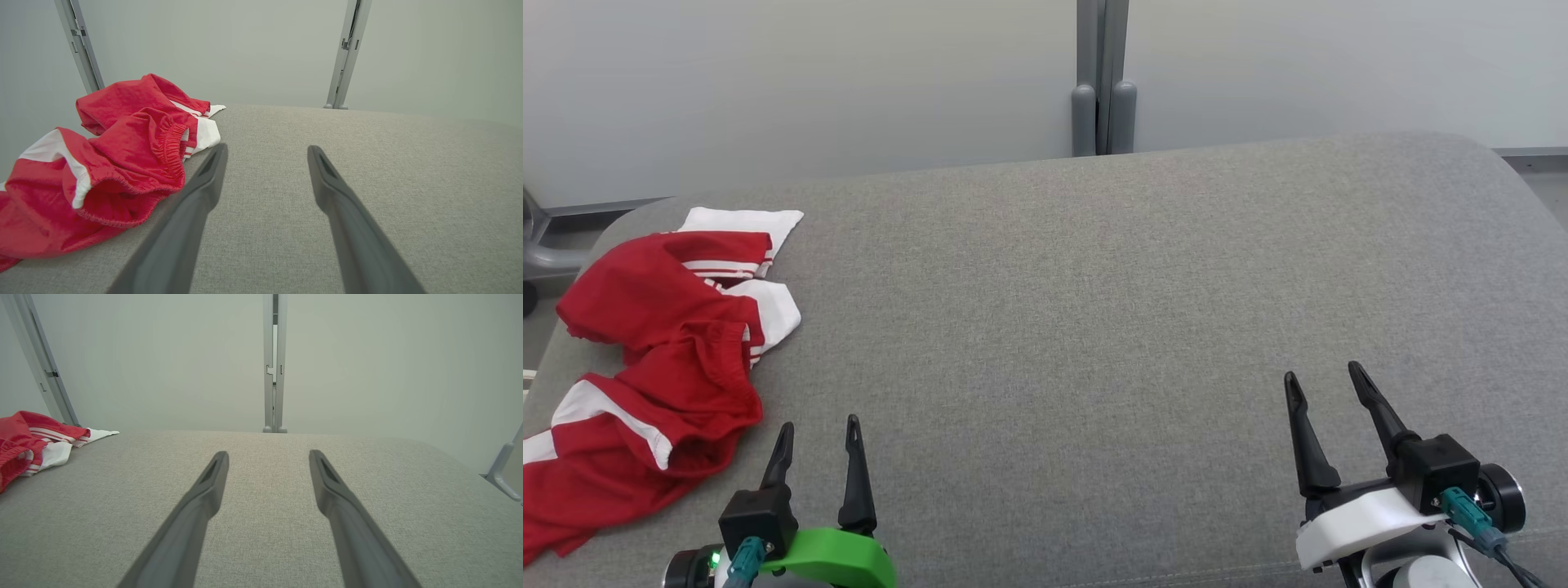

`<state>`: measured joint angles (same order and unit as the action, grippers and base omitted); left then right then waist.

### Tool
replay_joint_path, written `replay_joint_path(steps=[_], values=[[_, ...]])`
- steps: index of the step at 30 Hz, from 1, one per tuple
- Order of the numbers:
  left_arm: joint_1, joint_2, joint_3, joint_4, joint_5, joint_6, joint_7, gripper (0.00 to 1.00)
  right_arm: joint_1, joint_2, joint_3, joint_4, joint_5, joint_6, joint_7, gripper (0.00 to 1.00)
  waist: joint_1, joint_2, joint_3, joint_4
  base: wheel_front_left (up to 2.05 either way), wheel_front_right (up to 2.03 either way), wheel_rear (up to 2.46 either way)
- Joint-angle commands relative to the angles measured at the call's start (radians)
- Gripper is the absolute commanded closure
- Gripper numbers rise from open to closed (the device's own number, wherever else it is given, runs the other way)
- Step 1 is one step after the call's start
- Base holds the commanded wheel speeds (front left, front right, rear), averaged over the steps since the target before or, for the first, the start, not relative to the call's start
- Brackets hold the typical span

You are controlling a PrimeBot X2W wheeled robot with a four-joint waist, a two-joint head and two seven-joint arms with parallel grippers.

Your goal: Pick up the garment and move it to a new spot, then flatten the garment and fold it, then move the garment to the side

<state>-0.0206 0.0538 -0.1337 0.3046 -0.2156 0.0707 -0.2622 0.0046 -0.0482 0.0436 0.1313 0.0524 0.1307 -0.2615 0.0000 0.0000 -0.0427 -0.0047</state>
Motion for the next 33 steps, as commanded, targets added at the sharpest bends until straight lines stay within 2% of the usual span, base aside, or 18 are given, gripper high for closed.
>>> replay_joint_path(steps=[1, 25, 29, 33], values=[[0.005, 0.007, -0.001, 0.004, 0.001, 0.007, -0.003, 0.00, -0.006, -0.002, -0.003, 0.003, 0.004, 0.000, -0.004, 0.00, 0.0000, 0.0000, 0.000, 0.000, 0.00, 0.00, 0.00], [-0.008, 0.019, -0.012, 0.006, -0.014, 0.020, -0.003, 0.00, -0.002, -0.002, -0.016, -0.002, 0.012, 0.000, -0.004, 0.00, 0.0000, 0.0000, 0.004, 0.019, 0.00, 0.00, 0.00], [-0.023, 0.019, -0.017, 0.002, -0.012, 0.021, -0.001, 0.00, 0.002, -0.002, -0.019, -0.006, 0.014, 0.000, -0.004, 0.00, 0.0000, 0.0000, 0.010, 0.064, 0.00, 0.00, 0.00], [-0.034, 0.019, -0.023, -0.002, -0.013, 0.025, -0.002, 0.00, -0.002, -0.002, -0.026, -0.013, 0.018, 0.000, -0.004, 0.00, 0.0000, 0.0000, 0.016, 0.144, 0.00, 0.00, 0.00]])
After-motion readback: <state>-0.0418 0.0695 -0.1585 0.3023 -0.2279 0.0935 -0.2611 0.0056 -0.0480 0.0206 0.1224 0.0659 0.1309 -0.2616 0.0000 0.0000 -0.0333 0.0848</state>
